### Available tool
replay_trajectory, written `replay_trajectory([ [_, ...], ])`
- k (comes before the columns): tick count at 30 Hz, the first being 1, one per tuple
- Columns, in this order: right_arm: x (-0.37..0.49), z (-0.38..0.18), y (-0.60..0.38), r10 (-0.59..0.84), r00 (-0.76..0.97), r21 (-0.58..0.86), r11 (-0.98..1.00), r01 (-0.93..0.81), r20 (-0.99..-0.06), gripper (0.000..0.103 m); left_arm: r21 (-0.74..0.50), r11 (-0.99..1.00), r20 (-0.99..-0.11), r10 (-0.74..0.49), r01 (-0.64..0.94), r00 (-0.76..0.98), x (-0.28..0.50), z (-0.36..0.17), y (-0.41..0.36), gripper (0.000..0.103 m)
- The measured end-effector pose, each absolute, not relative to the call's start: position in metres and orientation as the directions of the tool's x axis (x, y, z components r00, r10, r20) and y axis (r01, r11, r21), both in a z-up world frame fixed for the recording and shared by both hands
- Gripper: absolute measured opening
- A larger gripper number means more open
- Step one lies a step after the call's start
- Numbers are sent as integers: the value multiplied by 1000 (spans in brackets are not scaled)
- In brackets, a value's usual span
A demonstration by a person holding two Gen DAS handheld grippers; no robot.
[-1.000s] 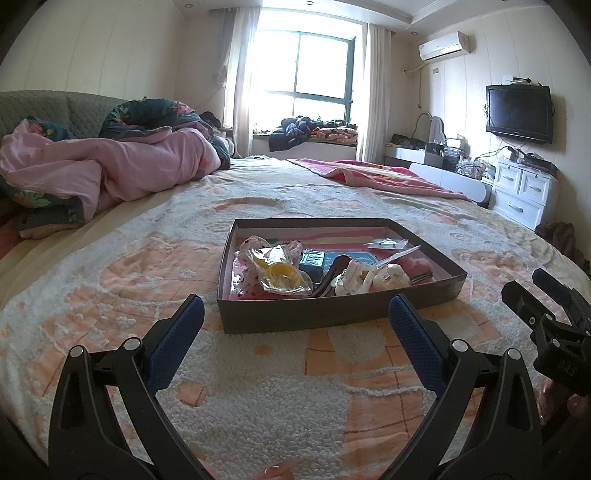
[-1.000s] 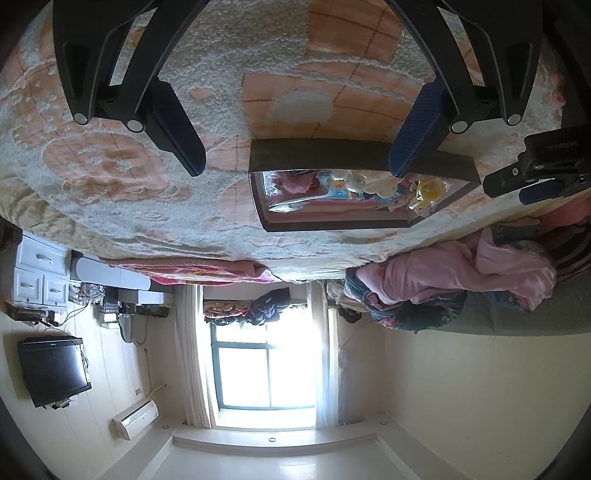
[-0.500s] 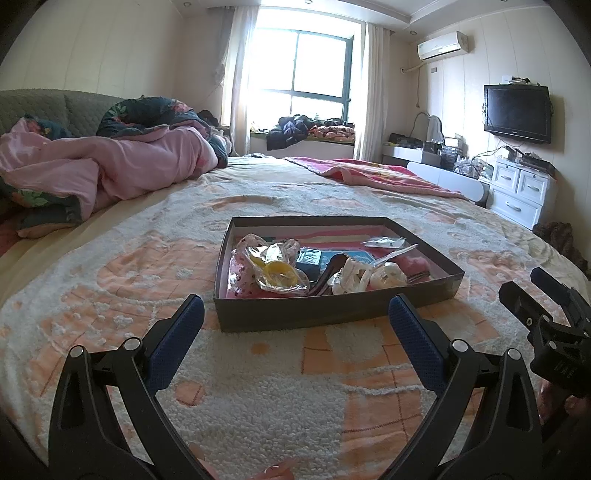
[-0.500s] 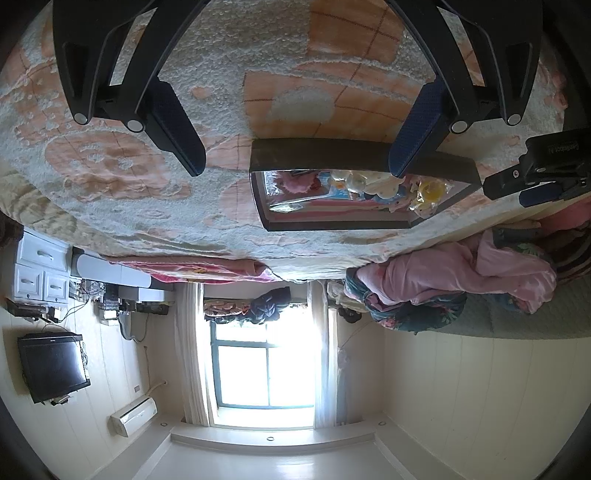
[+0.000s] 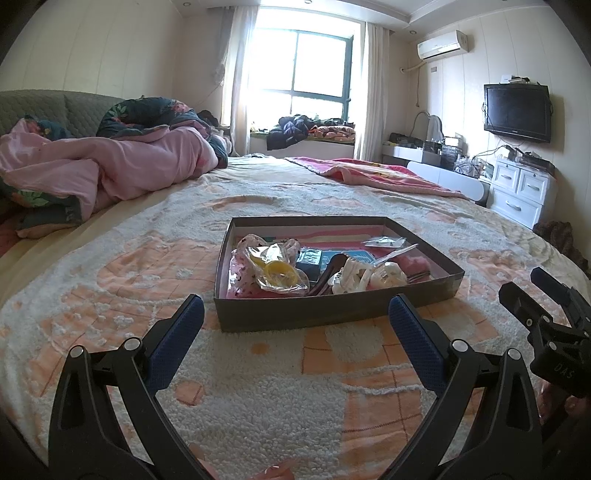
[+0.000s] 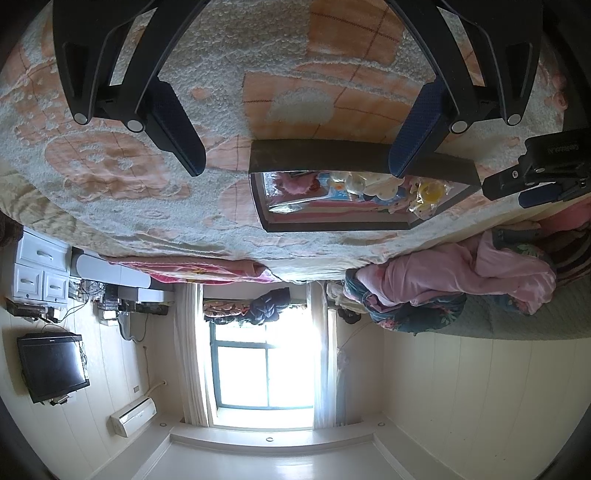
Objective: Organize jewelry
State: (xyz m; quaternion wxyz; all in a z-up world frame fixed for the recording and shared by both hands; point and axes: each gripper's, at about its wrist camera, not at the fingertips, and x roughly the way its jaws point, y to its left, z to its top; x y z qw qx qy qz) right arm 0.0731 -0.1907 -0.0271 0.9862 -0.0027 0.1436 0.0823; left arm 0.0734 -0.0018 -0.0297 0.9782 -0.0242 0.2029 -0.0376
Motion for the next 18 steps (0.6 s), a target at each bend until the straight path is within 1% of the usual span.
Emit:
replay_trajectory([
  [18,74,-28,-190,162,945,17,986,-165,-285,97,-63,996,-394,-84,64,915,73,-30,-3,92],
])
